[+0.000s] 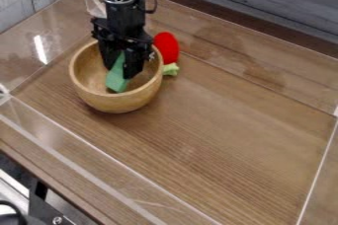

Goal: Put the green block in the brown bowl

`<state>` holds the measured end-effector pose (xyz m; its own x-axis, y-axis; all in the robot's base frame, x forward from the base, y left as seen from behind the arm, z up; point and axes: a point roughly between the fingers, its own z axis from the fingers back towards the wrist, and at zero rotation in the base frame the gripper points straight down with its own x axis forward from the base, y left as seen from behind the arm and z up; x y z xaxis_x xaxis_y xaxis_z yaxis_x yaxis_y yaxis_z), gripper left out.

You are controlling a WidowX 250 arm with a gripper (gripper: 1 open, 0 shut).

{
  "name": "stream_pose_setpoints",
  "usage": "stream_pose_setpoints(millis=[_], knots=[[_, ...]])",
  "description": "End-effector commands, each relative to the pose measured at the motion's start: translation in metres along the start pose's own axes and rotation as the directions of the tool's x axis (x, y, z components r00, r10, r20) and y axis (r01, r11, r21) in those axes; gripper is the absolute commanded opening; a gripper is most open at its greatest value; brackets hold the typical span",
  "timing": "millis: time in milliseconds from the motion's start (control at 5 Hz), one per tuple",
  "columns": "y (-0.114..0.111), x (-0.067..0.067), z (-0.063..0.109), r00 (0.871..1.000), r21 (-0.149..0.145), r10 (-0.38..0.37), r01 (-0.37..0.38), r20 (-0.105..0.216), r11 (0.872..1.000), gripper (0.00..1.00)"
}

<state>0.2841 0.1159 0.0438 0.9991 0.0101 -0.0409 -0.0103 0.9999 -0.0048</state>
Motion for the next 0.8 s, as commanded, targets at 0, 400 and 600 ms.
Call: stream_pose_setpoints(millis=[0, 400, 600], knots=[[0.0043, 0.0008, 0.0051, 1.000, 0.010, 0.010, -0.010, 0.017, 1.000, 1.00], [0.0043, 0.0017, 0.0008, 1.000, -0.002, 0.015, -0.015, 0.012, 1.000, 0.00], [0.0045, 0.0022, -0.0016, 1.000, -0.008, 0.018, -0.018, 0.009, 1.000, 0.00]])
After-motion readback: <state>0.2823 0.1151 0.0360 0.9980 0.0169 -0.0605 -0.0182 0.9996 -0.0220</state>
